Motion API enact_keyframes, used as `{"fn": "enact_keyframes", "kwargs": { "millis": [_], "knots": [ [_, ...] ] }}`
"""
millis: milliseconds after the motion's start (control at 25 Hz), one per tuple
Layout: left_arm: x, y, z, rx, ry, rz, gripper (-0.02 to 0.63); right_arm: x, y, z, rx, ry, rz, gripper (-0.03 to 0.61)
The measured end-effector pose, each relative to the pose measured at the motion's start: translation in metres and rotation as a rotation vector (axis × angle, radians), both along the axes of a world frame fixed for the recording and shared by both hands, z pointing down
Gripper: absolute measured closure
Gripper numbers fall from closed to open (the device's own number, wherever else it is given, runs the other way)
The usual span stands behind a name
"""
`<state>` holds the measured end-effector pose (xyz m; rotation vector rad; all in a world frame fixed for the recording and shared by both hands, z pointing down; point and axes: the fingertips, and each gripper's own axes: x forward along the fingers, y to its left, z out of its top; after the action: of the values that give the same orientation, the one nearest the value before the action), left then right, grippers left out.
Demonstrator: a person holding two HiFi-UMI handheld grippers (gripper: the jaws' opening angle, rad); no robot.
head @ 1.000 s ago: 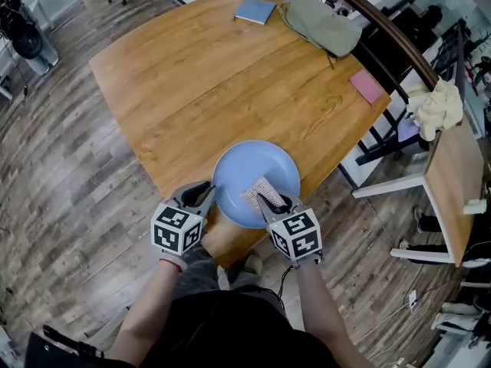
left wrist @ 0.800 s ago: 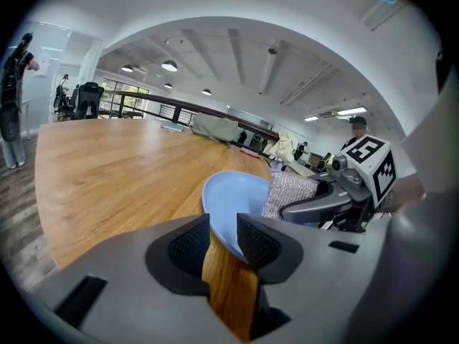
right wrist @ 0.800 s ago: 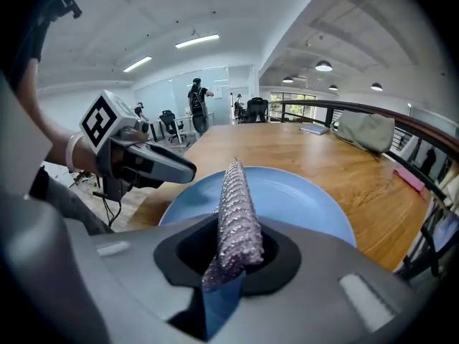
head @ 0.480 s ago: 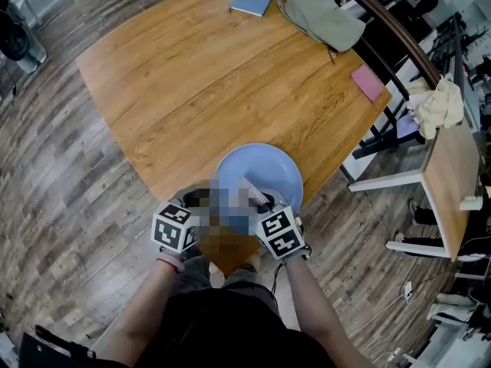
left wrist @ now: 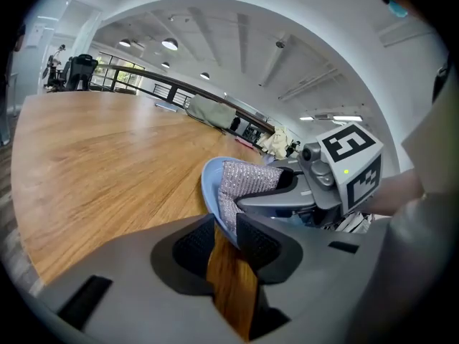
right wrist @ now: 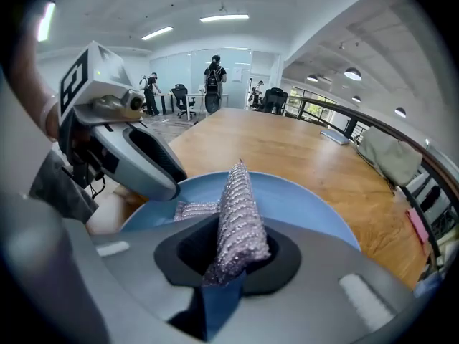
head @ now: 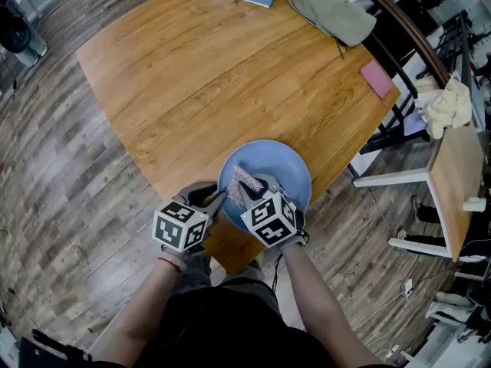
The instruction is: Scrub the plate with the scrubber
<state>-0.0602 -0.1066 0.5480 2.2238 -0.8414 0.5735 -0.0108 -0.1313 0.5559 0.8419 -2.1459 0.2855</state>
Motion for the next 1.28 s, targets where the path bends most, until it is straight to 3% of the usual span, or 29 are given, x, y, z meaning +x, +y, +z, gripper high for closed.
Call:
{"fn": "enact_keyframes", "kwargs": {
  "millis": [480,1280],
  "knots": [
    [0.000,0.001,0.000,0.002,-0.011,0.011,0.523,0.009,-0.044,0.002,0.092,0.117,-0.010,0.506],
    [-0.001,0.000,-0.001,0.006,-0.026,0.014,0.523,0.092,-0.070,0.002,0.163,0.294,0.161,0.515]
  ]
}}
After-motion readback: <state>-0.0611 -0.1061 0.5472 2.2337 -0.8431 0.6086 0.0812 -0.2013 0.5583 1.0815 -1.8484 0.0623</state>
